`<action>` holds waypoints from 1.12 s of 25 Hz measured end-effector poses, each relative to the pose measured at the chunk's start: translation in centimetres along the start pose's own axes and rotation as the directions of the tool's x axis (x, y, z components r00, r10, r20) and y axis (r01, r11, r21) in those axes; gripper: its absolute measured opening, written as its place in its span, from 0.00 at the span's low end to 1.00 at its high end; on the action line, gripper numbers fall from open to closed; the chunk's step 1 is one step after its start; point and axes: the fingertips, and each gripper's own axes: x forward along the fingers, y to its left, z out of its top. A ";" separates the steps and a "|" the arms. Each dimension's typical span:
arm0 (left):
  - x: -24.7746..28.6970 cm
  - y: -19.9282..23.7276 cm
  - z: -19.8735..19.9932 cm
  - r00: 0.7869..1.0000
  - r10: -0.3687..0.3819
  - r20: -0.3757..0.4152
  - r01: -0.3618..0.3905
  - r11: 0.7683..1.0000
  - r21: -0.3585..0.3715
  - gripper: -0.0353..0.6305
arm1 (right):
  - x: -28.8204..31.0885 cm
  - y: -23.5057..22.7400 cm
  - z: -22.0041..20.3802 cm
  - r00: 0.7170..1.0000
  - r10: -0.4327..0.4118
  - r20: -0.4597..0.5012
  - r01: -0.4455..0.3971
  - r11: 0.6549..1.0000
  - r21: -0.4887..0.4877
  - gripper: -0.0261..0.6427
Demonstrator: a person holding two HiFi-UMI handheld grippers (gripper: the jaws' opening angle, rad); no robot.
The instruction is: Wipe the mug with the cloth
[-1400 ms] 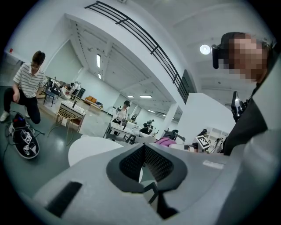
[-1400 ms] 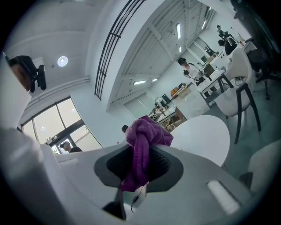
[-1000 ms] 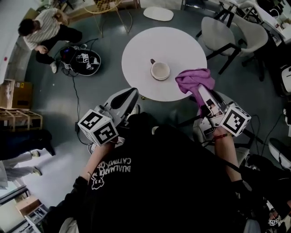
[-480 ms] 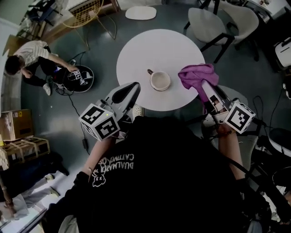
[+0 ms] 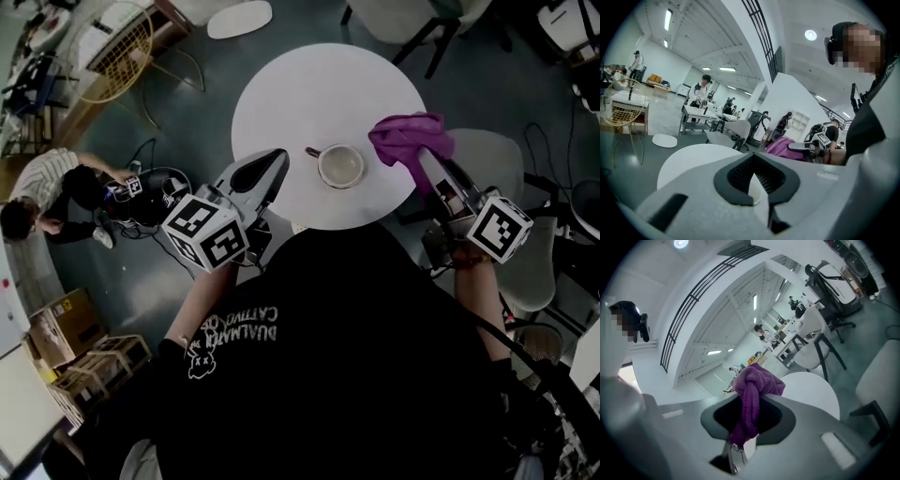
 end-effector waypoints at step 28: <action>9.8 6.5 -14.8 0.651 -0.235 -0.722 0.654 0.656 0.376 0.32 | 3.0 -1.3 -13.9 0.993 -0.108 -0.058 0.118 0.969 0.215 0.15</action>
